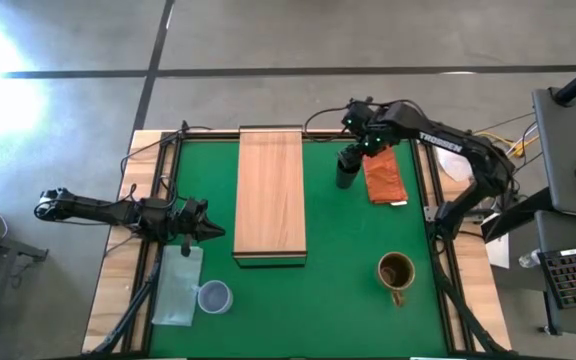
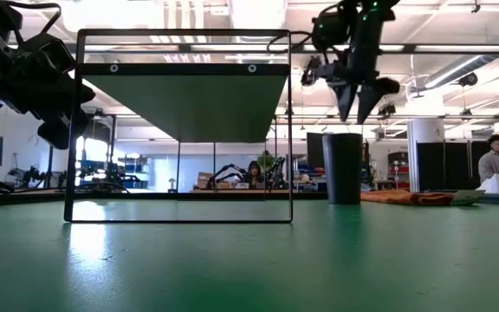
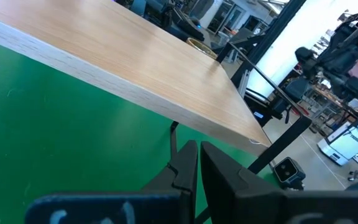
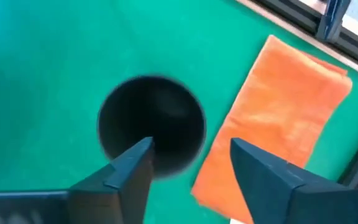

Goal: Stack small to large cups/mugs on shelf
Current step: Put the black cup on the shelf

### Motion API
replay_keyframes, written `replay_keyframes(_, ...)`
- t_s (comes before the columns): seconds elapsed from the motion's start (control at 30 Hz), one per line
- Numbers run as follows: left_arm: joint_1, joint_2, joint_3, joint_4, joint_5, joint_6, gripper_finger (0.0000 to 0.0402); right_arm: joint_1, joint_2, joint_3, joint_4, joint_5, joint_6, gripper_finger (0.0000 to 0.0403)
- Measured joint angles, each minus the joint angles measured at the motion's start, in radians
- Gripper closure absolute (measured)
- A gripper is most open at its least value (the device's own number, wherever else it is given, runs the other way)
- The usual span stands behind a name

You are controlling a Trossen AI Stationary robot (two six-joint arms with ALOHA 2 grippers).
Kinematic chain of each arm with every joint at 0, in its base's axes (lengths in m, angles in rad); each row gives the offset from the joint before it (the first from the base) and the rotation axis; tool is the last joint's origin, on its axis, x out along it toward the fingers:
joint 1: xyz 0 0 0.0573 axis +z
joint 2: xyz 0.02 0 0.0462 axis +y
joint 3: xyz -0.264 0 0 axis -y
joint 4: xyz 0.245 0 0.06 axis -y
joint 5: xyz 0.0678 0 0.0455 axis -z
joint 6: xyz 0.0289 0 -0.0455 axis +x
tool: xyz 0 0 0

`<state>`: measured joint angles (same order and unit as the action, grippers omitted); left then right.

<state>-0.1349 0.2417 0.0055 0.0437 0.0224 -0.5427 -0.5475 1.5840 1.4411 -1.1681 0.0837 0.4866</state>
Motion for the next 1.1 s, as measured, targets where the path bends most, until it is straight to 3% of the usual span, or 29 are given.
replay_keyframes(0.2,0.000,0.000,0.000,0.000,0.000,0.000,0.0396,-0.011,0.059,-0.030,0.018,0.034,-0.067,0.0147)
replay_keyframes(0.37,0.000,0.000,0.000,0.000,0.000,0.000,0.0396,-0.016,0.112,-0.073,0.052,0.049,-0.075,0.0158)
replay_keyframes(0.5,0.000,0.000,0.000,0.000,0.000,0.000,0.0396,-0.016,0.133,-0.074,0.058,0.049,-0.102,0.0212)
replay_keyframes(0.73,0.000,0.000,0.000,0.000,0.000,0.000,0.0396,-0.016,0.119,-0.068,0.060,0.036,-0.172,0.0377)
replay_keyframes(0.9,0.000,0.000,0.000,-0.001,0.000,0.000,0.0396,0.020,0.096,0.085,-0.121,0.017,-0.192,0.0393)
replay_keyframes(1.1,0.000,0.000,0.000,-0.001,0.000,0.000,0.0396,0.140,0.135,0.471,-0.216,0.060,-0.230,0.0394)
